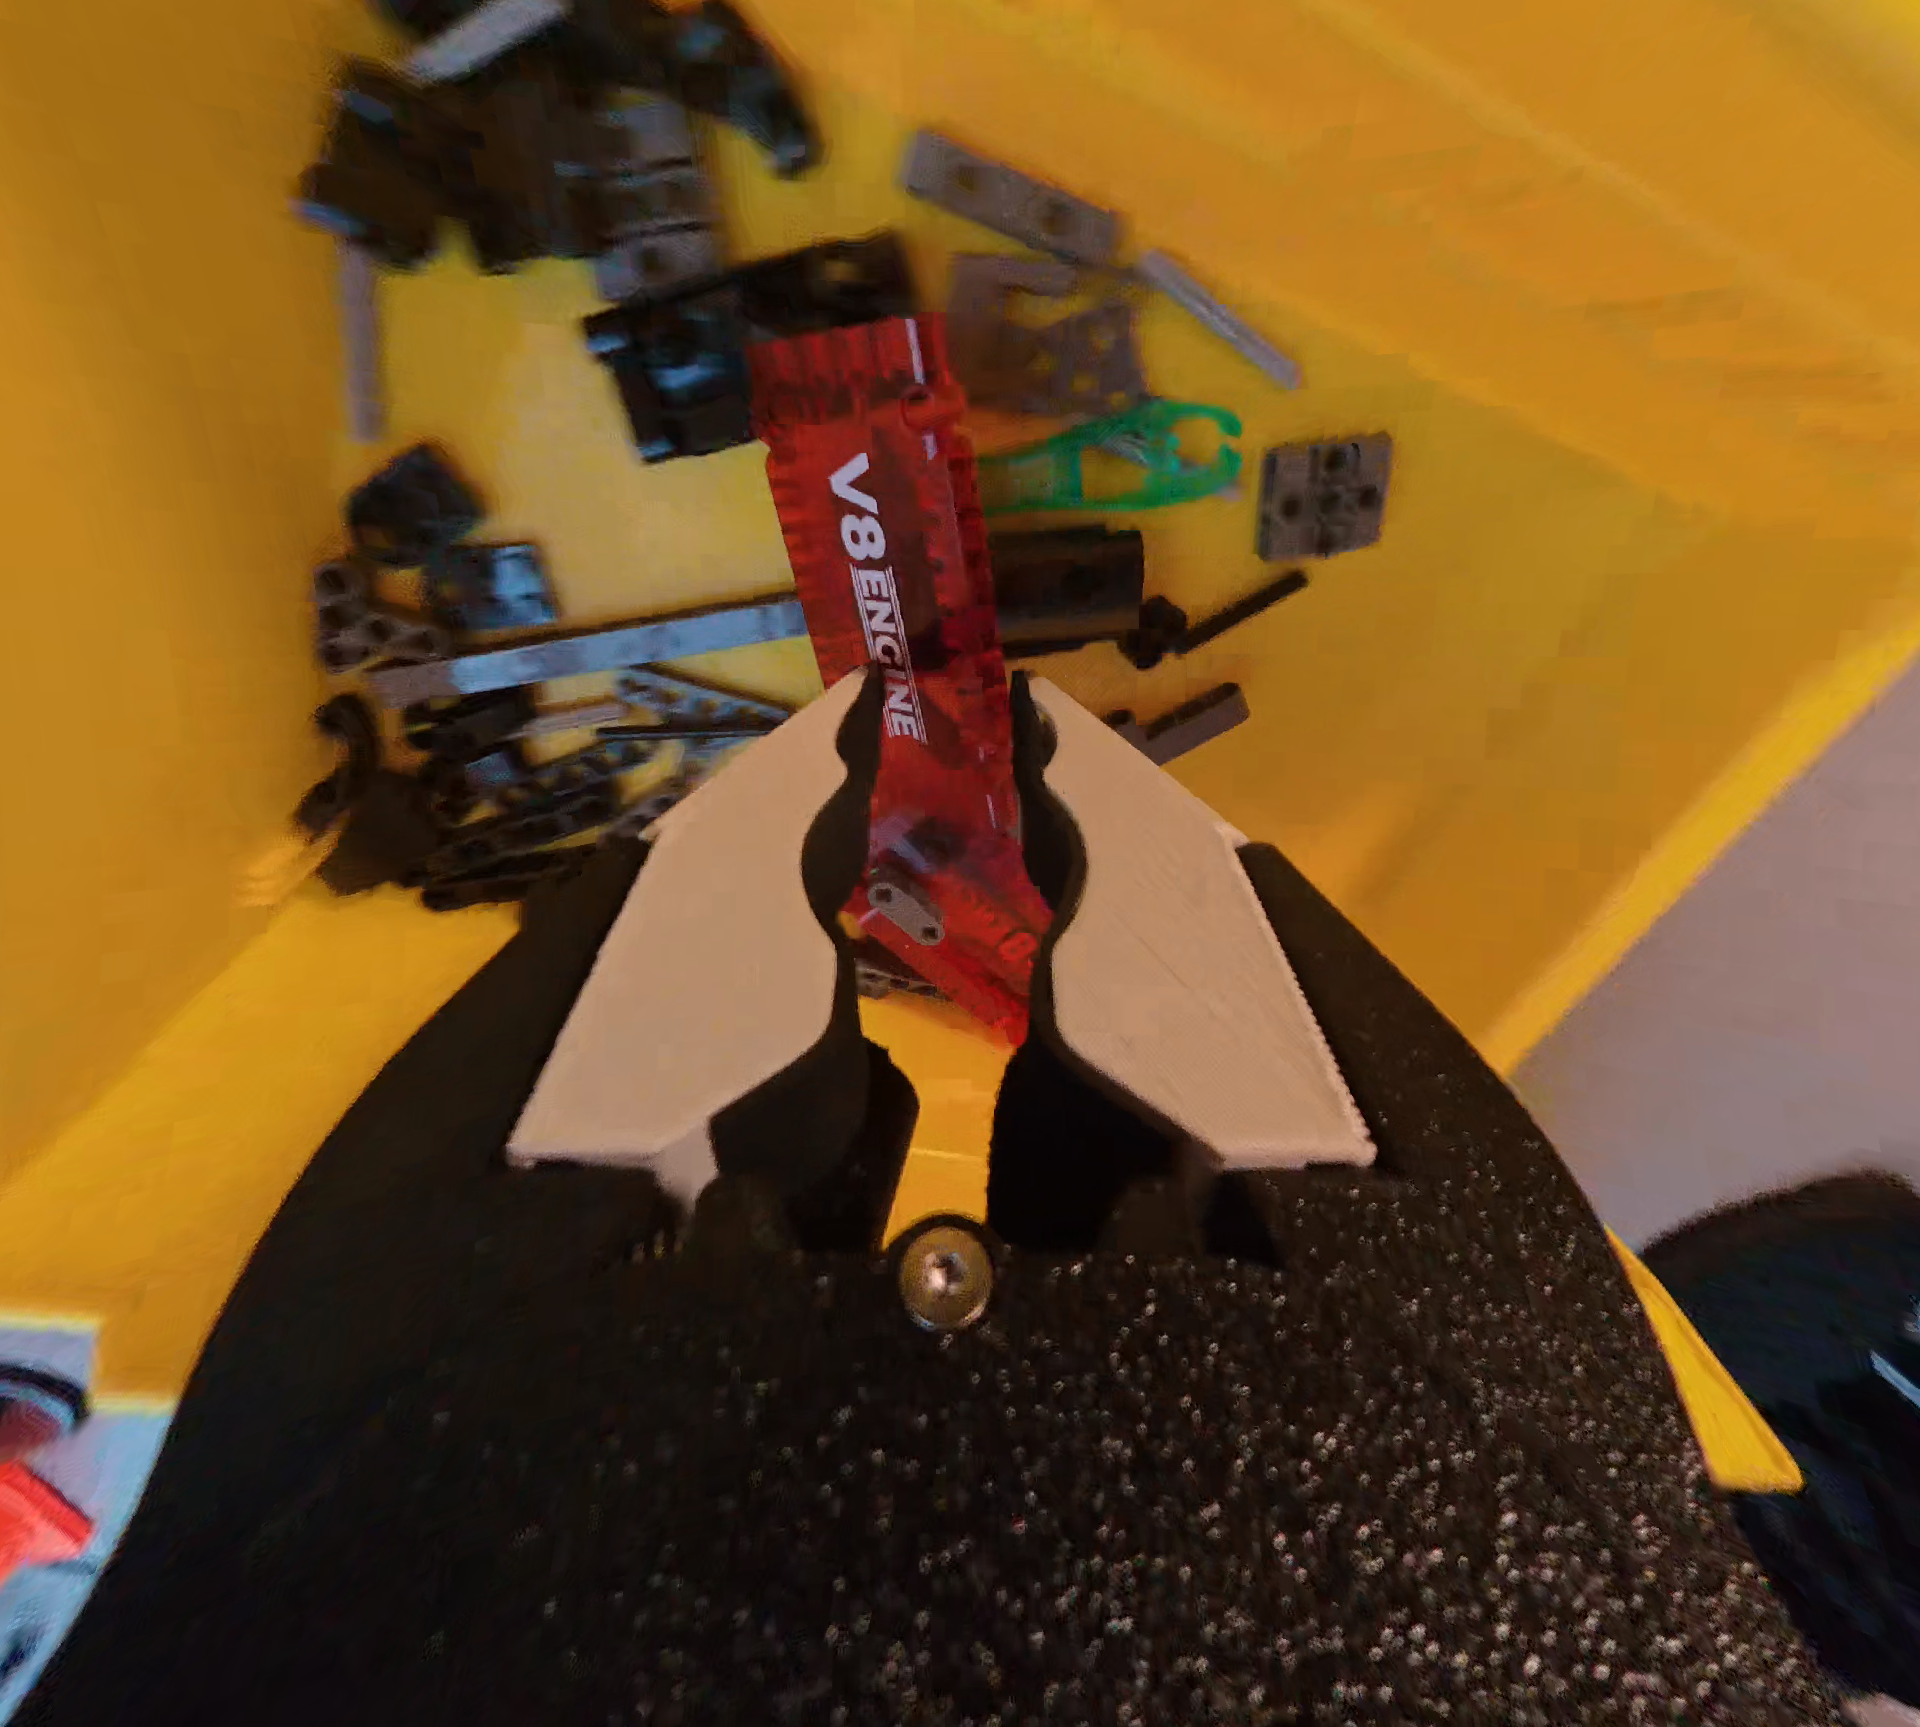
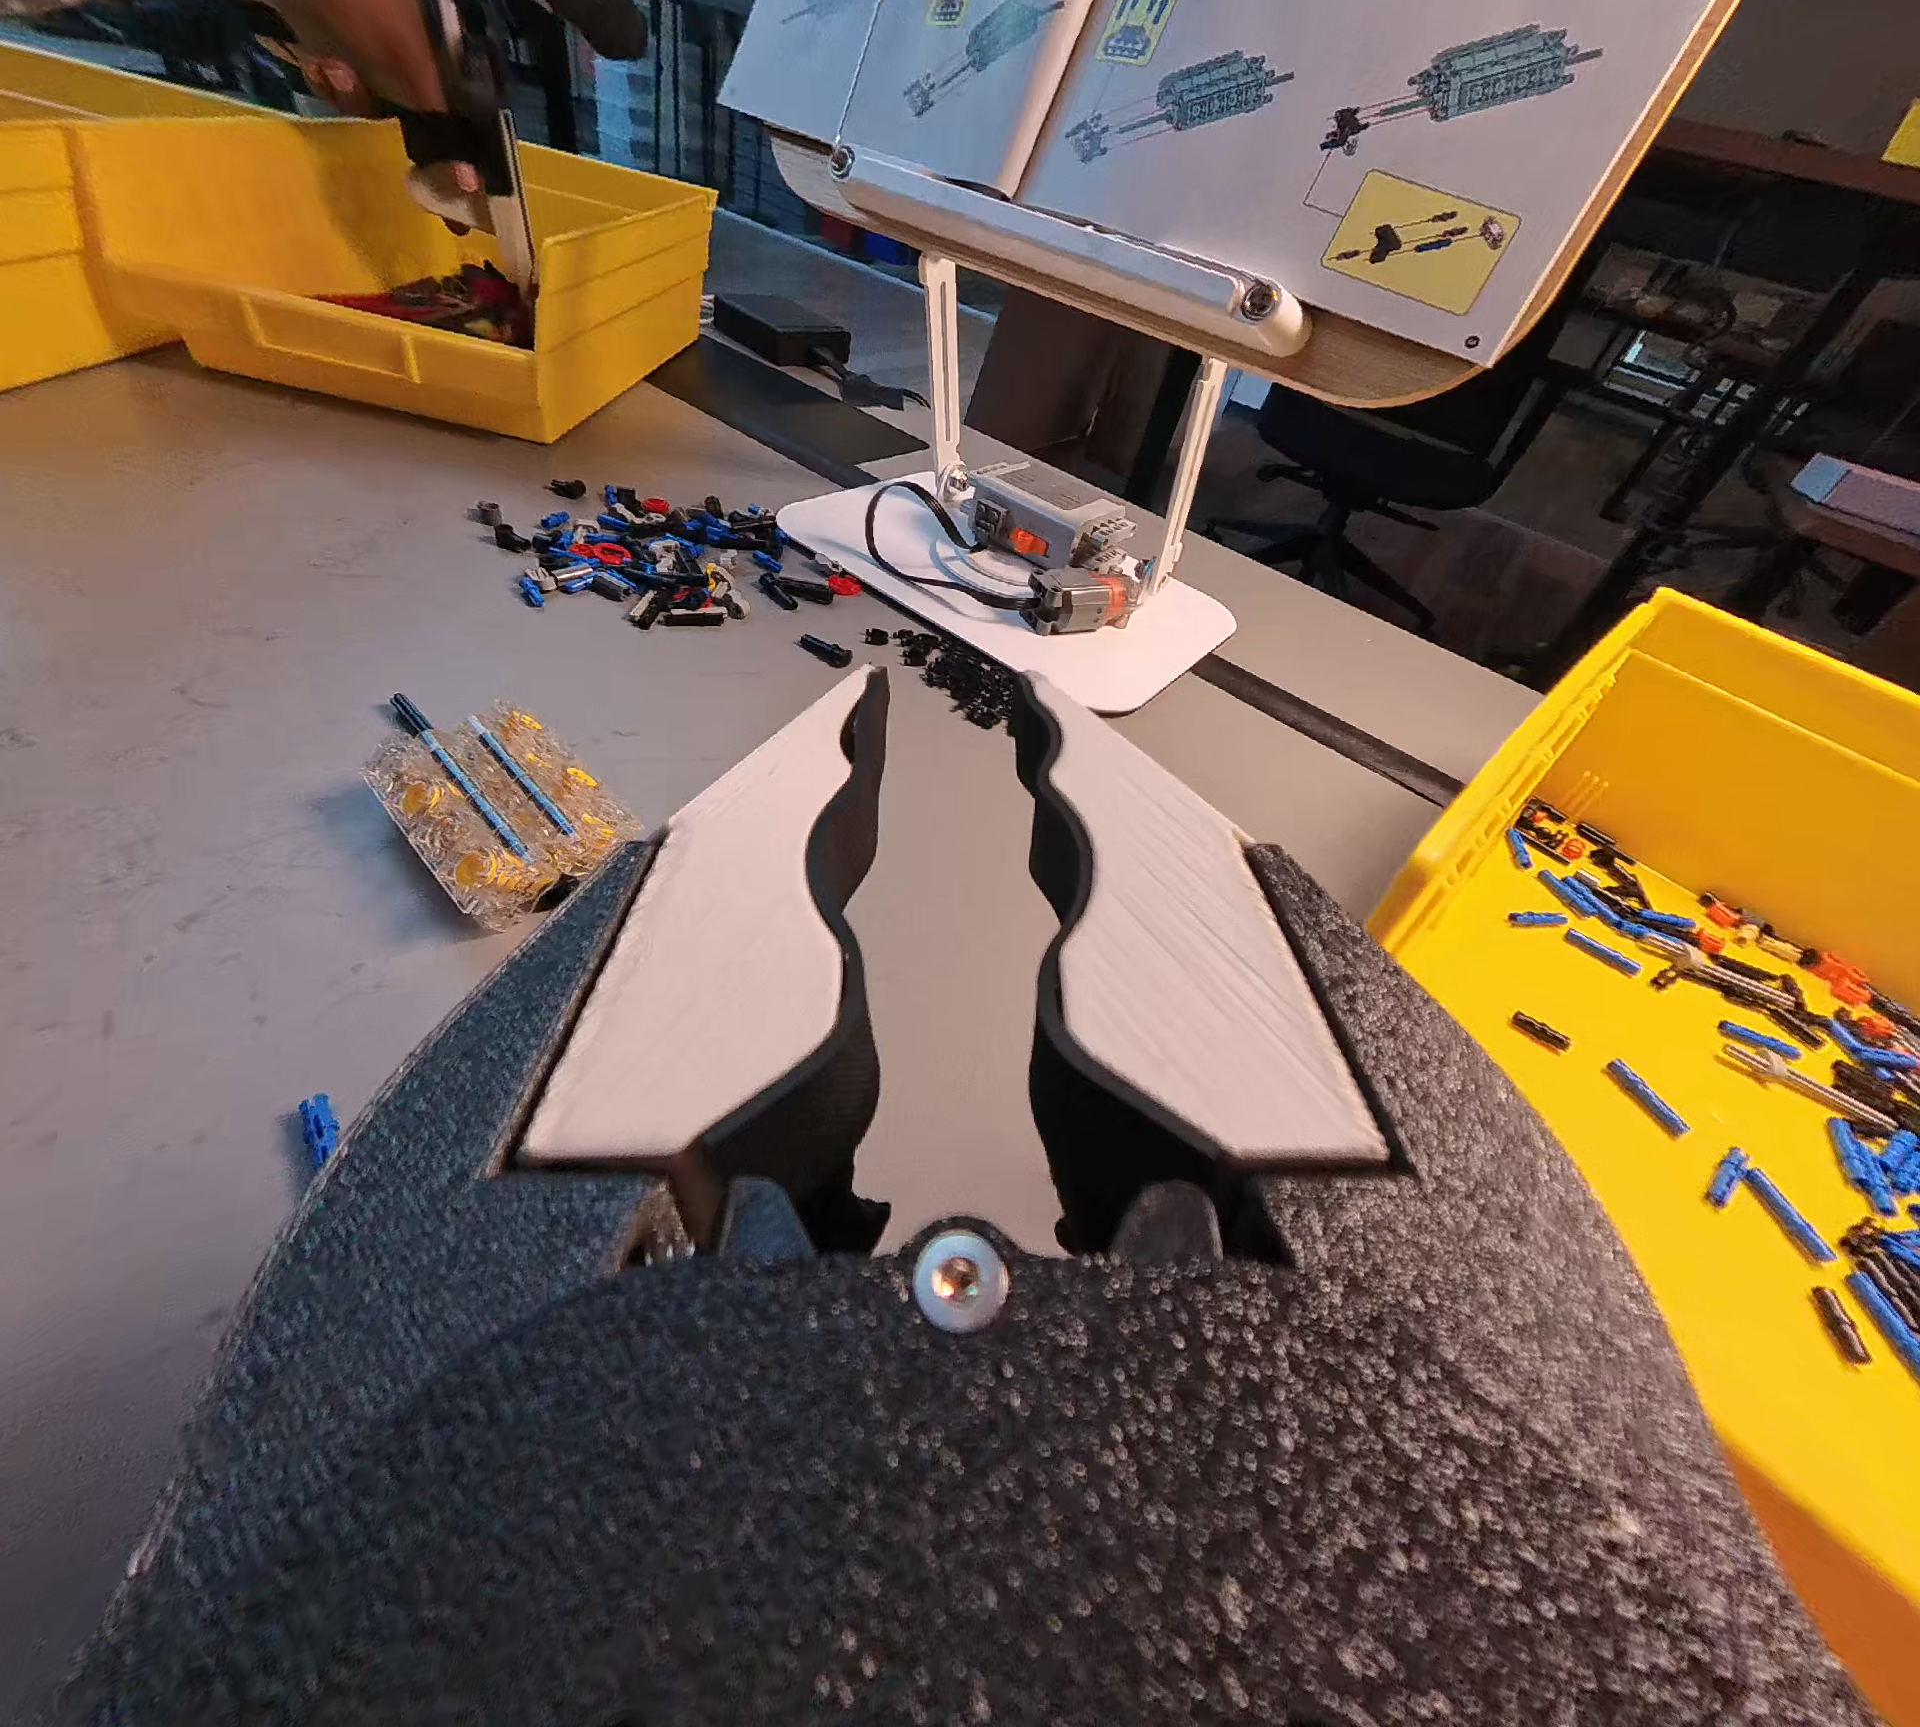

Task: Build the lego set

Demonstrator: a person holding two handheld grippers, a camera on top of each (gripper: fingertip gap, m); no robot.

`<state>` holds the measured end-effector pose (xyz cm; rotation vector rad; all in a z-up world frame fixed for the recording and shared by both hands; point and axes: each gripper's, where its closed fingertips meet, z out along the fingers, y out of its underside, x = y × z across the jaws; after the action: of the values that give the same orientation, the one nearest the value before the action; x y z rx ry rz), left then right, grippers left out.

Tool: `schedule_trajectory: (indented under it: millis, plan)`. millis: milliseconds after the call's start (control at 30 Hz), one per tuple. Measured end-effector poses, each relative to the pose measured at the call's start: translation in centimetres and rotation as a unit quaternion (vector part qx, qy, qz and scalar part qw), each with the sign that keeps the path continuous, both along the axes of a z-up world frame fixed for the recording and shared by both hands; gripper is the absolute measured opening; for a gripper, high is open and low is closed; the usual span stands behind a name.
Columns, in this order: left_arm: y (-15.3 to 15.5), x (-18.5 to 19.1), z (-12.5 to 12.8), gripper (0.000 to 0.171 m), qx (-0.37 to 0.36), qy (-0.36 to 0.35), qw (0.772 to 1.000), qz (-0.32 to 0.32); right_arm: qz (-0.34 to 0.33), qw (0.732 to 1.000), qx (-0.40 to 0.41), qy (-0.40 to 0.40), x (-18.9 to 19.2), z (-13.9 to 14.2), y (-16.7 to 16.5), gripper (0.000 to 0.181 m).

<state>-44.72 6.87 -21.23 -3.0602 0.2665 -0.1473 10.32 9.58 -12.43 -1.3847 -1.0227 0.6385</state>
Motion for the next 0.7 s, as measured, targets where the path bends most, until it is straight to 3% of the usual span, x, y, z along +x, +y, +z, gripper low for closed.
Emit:
schedule_trajectory:
  millis: [100, 167, 300, 400, 500, 700]
  plan:
    - [-1.7, 4.1, 1.1, 0.022, -0.008, -0.039, 0.996, -0.082, 0.005, 1.000, 0.019, -0.003, -0.1, 0.5, -0.5, 0.022]
    - [-1.3, 4.2, 2.8, 0.027, 0.023, -0.029, 0.996, -0.084, 0.008, 1.000, 0.022, -0.003, -0.1, 0.6, -0.8, 0.023]
    - [0.9, 0.1, 6.8, 0.027, 0.107, 0.028, 0.994, -0.010, 0.019, 1.000, 0.011, 0.002, -0.2, 0.6, -1.2, 0.031]
    - [1.2, -4.1, 8.0, 0.027, 0.122, 0.098, 0.987, 0.034, 0.022, 1.000, 0.004, 0.001, -0.2, 0.3, -1.3, 0.036]
    - [0.8, -6.9, 7.0, 0.027, 0.102, 0.142, 0.983, 0.055, 0.023, 1.000, 0.000, 0.000, -0.3, 0.0, -1.3, 0.040]
    - [0.2, -8.9, 2.8, 0.028, 0.042, 0.167, 0.983, 0.066, 0.027, 1.000, -0.001, -0.008, -0.6, -0.6, -1.4, 0.041]
